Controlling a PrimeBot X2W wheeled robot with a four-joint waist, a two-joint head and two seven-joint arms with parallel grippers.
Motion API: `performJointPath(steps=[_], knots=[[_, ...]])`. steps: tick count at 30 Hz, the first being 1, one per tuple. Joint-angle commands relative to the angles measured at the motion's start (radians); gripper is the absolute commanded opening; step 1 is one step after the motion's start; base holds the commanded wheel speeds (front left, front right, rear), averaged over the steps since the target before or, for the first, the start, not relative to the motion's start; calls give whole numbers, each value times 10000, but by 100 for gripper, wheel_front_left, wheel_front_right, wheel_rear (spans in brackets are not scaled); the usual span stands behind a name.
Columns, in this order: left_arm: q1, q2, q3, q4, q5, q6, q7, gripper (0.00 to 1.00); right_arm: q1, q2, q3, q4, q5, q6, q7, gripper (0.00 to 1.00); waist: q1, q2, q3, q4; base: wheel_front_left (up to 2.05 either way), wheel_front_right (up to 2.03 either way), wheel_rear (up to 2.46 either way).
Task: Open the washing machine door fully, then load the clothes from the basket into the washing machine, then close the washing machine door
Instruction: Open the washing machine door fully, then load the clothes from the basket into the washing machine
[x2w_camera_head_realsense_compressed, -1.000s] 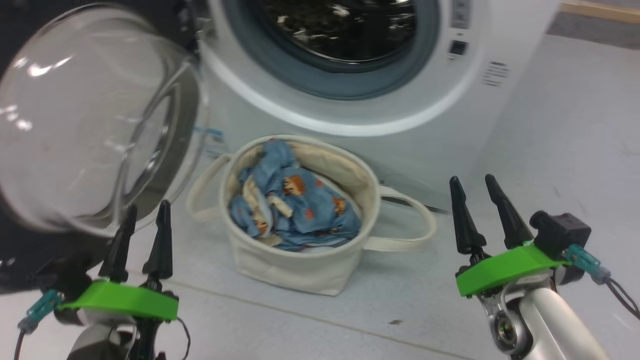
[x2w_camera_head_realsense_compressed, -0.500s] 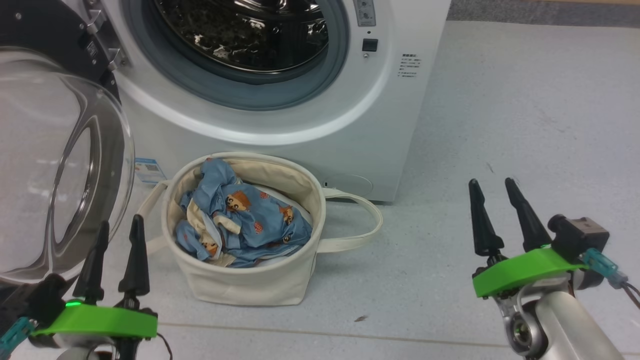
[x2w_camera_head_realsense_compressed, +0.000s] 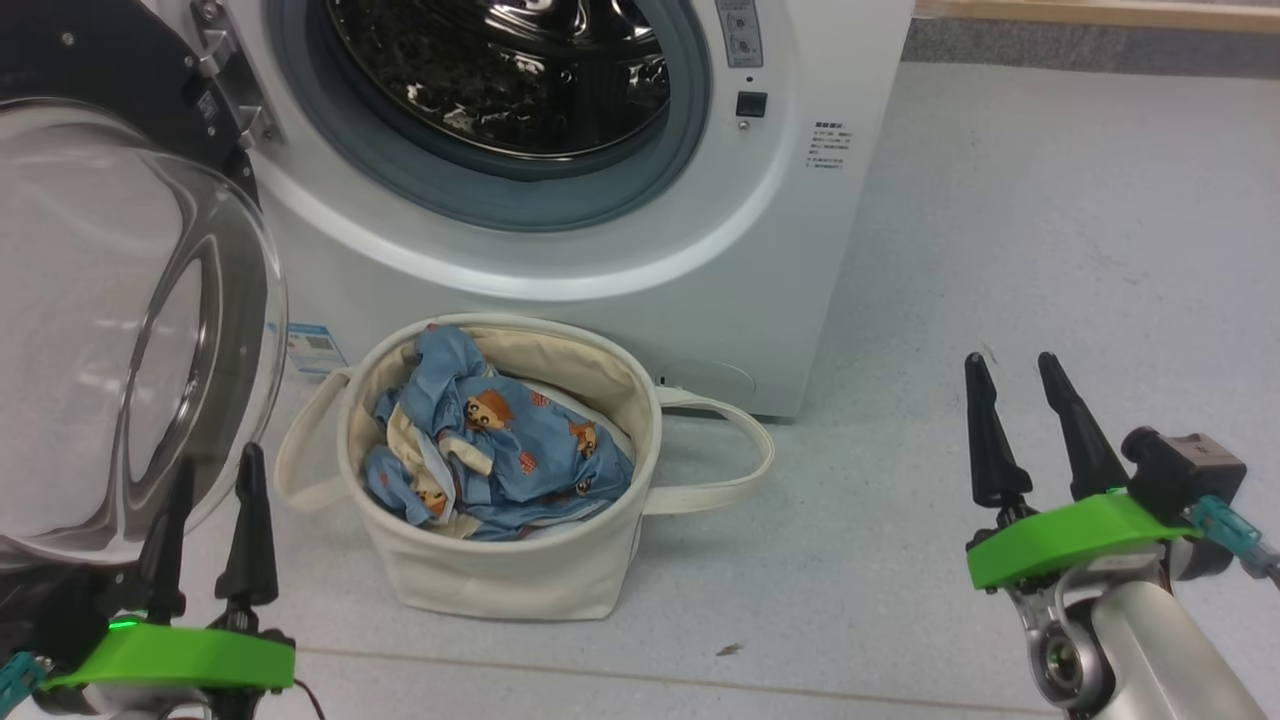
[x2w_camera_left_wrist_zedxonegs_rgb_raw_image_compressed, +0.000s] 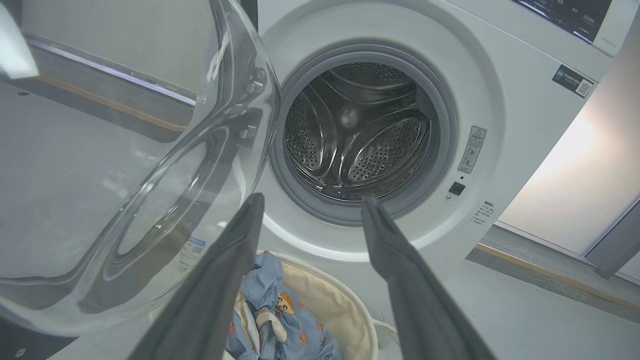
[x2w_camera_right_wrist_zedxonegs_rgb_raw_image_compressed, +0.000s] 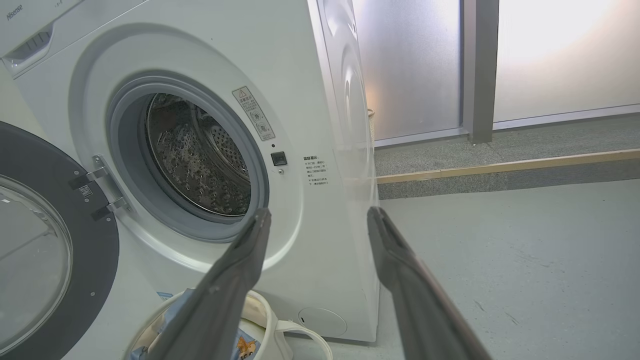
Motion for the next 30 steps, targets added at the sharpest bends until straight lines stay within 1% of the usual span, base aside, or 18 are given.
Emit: performJointPath(steps=[1, 7, 12, 17, 23, 30], knots=[[-171, 306, 336, -328, 59, -59, -120, 100, 48, -129, 132, -365, -53, 56, -124, 100, -1, 0, -37, 30, 0, 0, 0], [-145, 342, 300, -152, 145, -59, -120, 100, 72, -207, 170, -342, -12, 56, -124, 100, -1, 0, -75, 122, 5, -6, 0], [-152, 341, 271, -96, 159, -59, -120, 100, 79, -193, 214, -329, 12, 56, -124, 100, -1, 0, -48, 196, 63, -78, 14], [-162, 353, 301, -78, 174, -59, -120, 100, 76, -180, 246, -314, 7, 56, -124, 100, -1, 0, -20, 277, 129, -149, 20], [-184, 354, 280, -71, 169, -59, -120, 100, 33, -161, 264, -326, -15, 56, -124, 100, -1, 0, 49, 375, 185, -204, 19], [-272, 212, 287, 54, 234, -59, -120, 100, -40, -143, 300, -361, -54, 56, -124, 100, -1, 0, 166, 487, 145, -142, -4]])
